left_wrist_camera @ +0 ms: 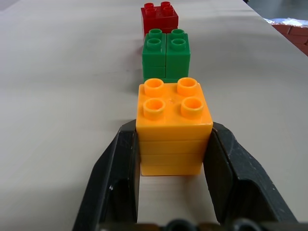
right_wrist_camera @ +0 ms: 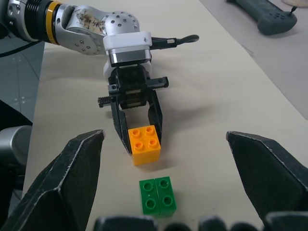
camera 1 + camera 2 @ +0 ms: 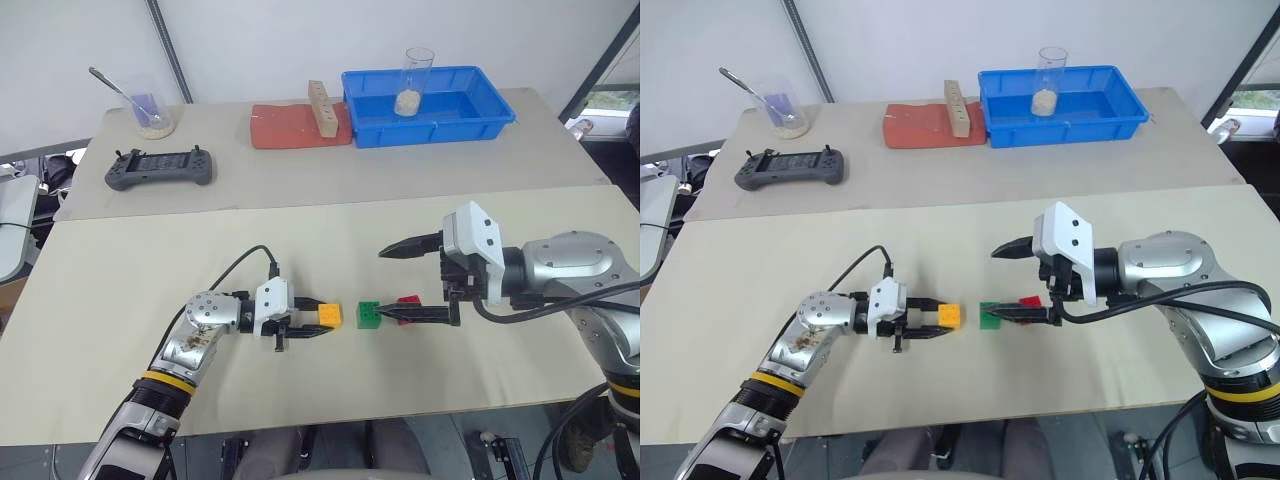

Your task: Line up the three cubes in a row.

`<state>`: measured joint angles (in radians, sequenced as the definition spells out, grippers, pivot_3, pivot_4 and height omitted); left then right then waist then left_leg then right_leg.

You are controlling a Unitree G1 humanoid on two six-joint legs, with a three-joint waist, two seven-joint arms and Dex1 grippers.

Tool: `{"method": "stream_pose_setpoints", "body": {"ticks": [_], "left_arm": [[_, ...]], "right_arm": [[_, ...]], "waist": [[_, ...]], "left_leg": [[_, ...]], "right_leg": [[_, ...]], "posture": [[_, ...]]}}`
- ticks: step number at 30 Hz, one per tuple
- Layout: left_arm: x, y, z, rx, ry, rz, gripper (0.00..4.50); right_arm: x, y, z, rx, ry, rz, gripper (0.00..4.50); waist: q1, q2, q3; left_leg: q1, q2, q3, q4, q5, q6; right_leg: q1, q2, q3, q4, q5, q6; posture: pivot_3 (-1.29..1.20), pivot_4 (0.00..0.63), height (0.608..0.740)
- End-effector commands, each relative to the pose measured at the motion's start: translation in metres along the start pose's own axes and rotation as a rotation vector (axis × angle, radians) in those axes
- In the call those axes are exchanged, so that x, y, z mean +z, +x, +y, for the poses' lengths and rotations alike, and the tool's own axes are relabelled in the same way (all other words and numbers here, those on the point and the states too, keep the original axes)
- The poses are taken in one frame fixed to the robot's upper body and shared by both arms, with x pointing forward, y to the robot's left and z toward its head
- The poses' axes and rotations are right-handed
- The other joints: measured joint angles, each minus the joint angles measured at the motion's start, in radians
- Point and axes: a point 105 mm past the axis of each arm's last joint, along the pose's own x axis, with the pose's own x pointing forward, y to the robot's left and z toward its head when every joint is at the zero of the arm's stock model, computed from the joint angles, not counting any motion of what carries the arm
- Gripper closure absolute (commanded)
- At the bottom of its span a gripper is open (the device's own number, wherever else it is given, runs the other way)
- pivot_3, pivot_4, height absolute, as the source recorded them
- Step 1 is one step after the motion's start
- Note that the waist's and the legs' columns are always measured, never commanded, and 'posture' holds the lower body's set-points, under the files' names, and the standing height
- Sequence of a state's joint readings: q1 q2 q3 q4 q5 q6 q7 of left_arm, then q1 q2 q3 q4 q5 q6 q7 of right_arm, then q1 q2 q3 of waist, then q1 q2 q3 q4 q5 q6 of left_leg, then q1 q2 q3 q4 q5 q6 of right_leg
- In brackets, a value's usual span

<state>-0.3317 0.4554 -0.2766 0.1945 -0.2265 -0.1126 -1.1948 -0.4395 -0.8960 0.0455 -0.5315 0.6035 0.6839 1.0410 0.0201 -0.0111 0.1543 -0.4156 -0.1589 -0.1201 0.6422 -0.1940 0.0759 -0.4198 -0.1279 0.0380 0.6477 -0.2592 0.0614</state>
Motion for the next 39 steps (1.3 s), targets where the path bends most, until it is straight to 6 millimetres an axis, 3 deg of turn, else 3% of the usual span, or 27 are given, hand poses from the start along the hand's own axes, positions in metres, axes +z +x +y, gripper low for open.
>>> {"method": "stream_pose_setpoints", "body": {"ticks": [1,3,5,10,14,19,25,30,33,39], "left_arm": [[-0.005,0.003,0.000,-0.006,0.006,0.028,3.16],[-0.005,0.004,-0.001,-0.012,-0.004,0.023,3.16],[-0.005,0.004,-0.002,-0.017,-0.011,0.021,2.12],[-0.006,0.003,-0.004,-0.018,-0.020,0.021,0.03],[-0.006,-0.003,-0.003,-0.005,-0.024,0.027,0.03],[0.000,-0.034,-0.006,0.055,-0.040,0.062,0.03],[0.041,-0.095,0.014,0.243,-0.023,0.134,0.03],[0.064,-0.125,0.033,0.385,0.026,0.225,0.03],[0.071,-0.129,0.038,0.410,0.046,0.229,0.03],[0.068,-0.115,0.032,0.372,0.048,0.218,0.03]], "right_arm": [[0.012,-0.004,-0.001,-0.019,-0.051,-0.013,0.00],[0.013,-0.003,-0.002,-0.018,-0.054,-0.014,0.00],[0.014,-0.003,-0.003,-0.018,-0.055,-0.015,0.00],[0.015,-0.002,-0.004,-0.011,-0.056,-0.014,0.00],[0.014,-0.002,-0.005,-0.010,-0.052,-0.010,0.00],[0.005,-0.010,-0.008,-0.033,-0.034,0.014,0.00],[-0.006,-0.029,-0.024,-0.142,-0.013,0.038,0.00],[-0.026,-0.047,-0.026,-0.182,0.012,0.085,0.00],[-0.034,-0.054,-0.026,-0.200,0.047,0.088,0.00],[-0.041,-0.058,-0.033,-0.231,0.058,0.083,0.00]], "waist": [[0.001,0.000,0.000],[0.001,0.000,0.000],[0.001,0.000,0.000],[-0.001,0.000,0.000],[-0.002,0.000,0.000],[-0.016,0.000,0.000],[-0.014,0.001,0.000],[0.001,0.001,0.000],[-0.002,0.001,0.000],[-0.010,0.001,0.000]], "left_leg": [[0.000,0.000,0.000,0.000,0.000,0.000],[0.000,0.000,0.000,0.000,0.000,0.000],[0.000,0.000,0.000,0.000,0.000,0.000],[0.000,0.000,0.000,0.000,0.000,0.000],[0.000,0.000,0.000,0.000,0.000,0.000],[0.000,0.001,0.001,-0.001,0.000,0.001],[0.000,0.001,0.001,-0.001,-0.001,0.001],[0.001,0.001,0.001,-0.001,-0.003,-0.003],[0.001,0.001,0.002,-0.001,-0.003,-0.002],[0.001,0.002,0.004,-0.001,-0.003,-0.002]], "right_leg": [[0.000,0.000,0.000,0.000,0.000,0.000],[0.000,0.000,0.000,0.000,0.000,0.000],[0.000,0.000,0.000,0.000,0.000,0.000],[0.000,0.000,0.000,0.000,0.000,0.000],[0.000,0.000,0.000,0.000,0.000,0.000],[0.000,0.000,0.001,0.001,0.000,0.000],[-0.002,0.001,0.001,0.001,0.000,0.000],[-0.002,0.001,0.000,0.000,0.000,0.000],[-0.002,0.001,0.000,0.000,0.000,0.000],[0.000,0.001,0.001,0.001,0.000,0.000]], "posture": [[0.00,0.150,0.740],[0.00,0.150,0.740],[0.00,0.150,0.740],[0.00,0.150,0.740],[0.00,0.150,0.740],[0.00,0.150,0.740],[0.00,0.150,0.740],[0.00,0.150,0.740],[0.00,0.150,0.740],[0.00,0.150,0.740]]}}
